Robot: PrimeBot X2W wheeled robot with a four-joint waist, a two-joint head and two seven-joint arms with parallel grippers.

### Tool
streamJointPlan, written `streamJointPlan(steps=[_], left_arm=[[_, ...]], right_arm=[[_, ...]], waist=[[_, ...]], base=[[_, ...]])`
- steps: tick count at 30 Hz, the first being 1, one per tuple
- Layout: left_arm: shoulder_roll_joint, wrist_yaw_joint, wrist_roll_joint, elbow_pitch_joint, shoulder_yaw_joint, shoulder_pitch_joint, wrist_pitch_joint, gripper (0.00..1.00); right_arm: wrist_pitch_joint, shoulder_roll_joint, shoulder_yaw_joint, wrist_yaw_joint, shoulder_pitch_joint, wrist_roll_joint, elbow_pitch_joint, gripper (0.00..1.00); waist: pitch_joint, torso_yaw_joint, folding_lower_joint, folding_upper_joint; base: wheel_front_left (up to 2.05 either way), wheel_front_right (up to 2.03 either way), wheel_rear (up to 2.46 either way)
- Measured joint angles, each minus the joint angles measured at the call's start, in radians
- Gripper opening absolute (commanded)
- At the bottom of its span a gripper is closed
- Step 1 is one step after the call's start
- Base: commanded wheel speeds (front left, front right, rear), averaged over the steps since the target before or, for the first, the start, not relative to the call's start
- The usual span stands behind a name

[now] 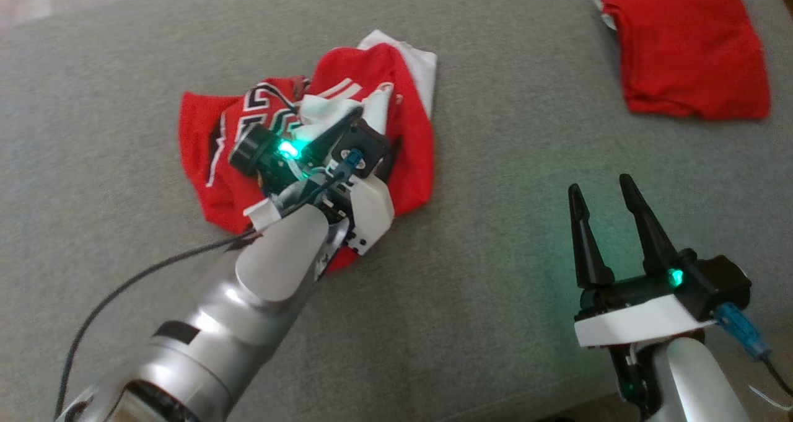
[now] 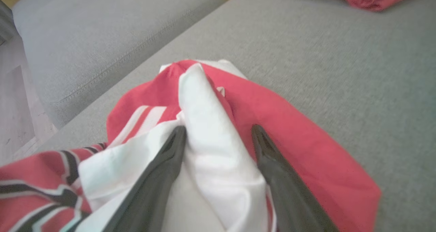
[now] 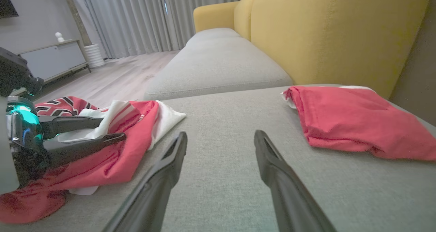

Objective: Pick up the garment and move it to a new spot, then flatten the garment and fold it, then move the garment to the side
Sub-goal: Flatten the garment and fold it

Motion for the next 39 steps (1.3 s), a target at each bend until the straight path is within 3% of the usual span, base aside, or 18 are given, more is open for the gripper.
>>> streamJointPlan(steps=[1,2,8,14,21,25,29,36,39], left_arm=[[0.0,0.0,0.006,0.023,-0.007,-0.012,0.0,0.86],[0.0,-0.001,0.005,0.039,-0.009,-0.02,-0.005,0.0],[0.0,-0.02,-0.038,0.068,-0.003,-0.03,-0.107,0.0],[-0.002,-0.07,-0.179,-0.032,0.037,-0.136,-0.2,0.0],[-0.02,-0.051,-0.347,-0.126,0.246,-0.442,-0.309,0.0],[-0.017,-0.044,-0.438,-0.135,0.342,-0.478,-0.316,0.0],[0.017,-0.034,-0.47,-0.134,0.356,-0.29,-0.327,0.0],[0.047,-0.018,-0.578,-0.11,0.421,0.37,-0.347,0.0],[0.044,-0.026,-0.586,-0.129,0.439,0.506,-0.351,0.0]], right_arm=[[0.0,0.0,-0.001,0.0,0.0,0.004,0.0,1.0],[0.0,0.0,-0.001,0.0,0.0,0.005,0.0,1.0],[0.0,0.0,-0.001,0.0,0.003,0.021,0.002,1.0],[0.0,0.0,0.005,0.0,0.01,0.039,0.007,1.0],[0.0,0.0,-0.012,0.0,0.049,0.039,0.006,1.0],[0.0,0.0,-0.03,0.0,0.07,0.039,0.006,1.0],[0.0,0.0,-0.036,0.0,0.074,0.038,0.003,1.0],[0.0,0.0,-0.068,0.0,0.122,0.019,-0.003,1.0],[0.0,0.0,-0.074,0.0,0.137,0.011,-0.003,1.0]], waist=[[0.003,-0.01,0.0,0.0],[0.005,-0.019,0.0,0.0],[-0.019,-0.044,-0.0002,0.0],[-0.078,-0.054,-0.0002,0.0],[-0.136,-0.034,-0.0003,0.0],[-0.152,0.005,-0.0003,0.0],[-0.164,0.054,-0.0001,0.0],[-0.191,0.142,-0.0002,0.0],[-0.198,0.169,-0.0002,0.0]], base=[[0.0,0.0,0.0],[0.0,0.0,0.0],[0.0,0.0,0.0],[0.0,0.0,0.0],[0.0,0.0,0.0],[0.0,0.0,0.0],[0.0,0.0,0.0],[0.0,0.0,0.0],[0.0,0.0,0.0]])
